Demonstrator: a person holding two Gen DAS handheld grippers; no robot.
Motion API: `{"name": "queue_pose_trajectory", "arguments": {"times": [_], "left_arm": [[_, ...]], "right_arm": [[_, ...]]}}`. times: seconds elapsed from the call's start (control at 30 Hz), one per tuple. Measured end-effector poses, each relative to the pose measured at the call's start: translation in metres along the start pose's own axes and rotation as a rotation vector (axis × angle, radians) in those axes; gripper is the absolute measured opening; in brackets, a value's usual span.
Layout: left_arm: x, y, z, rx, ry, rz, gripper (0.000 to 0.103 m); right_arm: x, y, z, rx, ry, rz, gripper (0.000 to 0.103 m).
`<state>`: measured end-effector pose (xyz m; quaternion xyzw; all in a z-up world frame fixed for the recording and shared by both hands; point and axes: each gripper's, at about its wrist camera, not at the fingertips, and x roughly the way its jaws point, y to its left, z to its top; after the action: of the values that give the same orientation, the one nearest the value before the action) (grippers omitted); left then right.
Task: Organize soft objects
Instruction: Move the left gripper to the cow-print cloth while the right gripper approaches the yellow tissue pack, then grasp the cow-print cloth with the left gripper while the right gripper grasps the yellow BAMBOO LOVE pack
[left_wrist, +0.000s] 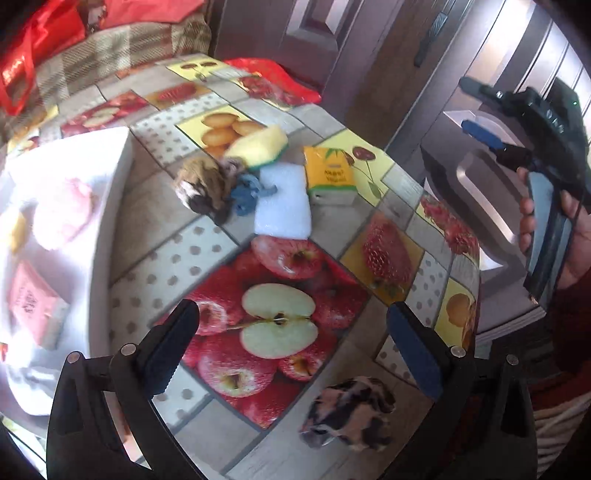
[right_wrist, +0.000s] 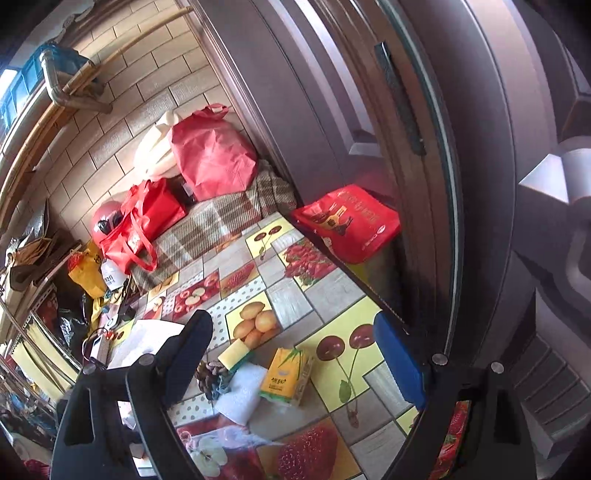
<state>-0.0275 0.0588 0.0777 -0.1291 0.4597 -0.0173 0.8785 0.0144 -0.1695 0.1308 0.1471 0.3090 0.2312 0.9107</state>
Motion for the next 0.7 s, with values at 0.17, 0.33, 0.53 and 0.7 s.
{"name": "queue_pose_trajectory", "arguments": {"times": [0.17, 0.33, 0.53, 0.7], "left_arm": [[-0.003, 0.011, -0.012, 0.003, 0.051, -0.026, 0.102], [0.017, -0.023, -0.027, 0.085, 0.140, -0.146, 0.102], [0.051, -0.058, -0.053, 0.230, 0.253, -0.140, 0.085], [0.043, -0.043, -0.053, 0.183, 0.209, -0.076, 0.055]], "right_arm": [[0.013, -0.002, -0.004, -0.009, 0.046, 0.016, 0.089], [0.048, -0.004, -0.017, -0.111, 0.176, -0.063, 0.089], [0.093, 0.010, -0.052, -0.302, 0.357, -0.084, 0.089], [0.120, 0.035, -0.058, -0.416, 0.366, -0.084, 0.089]]}}
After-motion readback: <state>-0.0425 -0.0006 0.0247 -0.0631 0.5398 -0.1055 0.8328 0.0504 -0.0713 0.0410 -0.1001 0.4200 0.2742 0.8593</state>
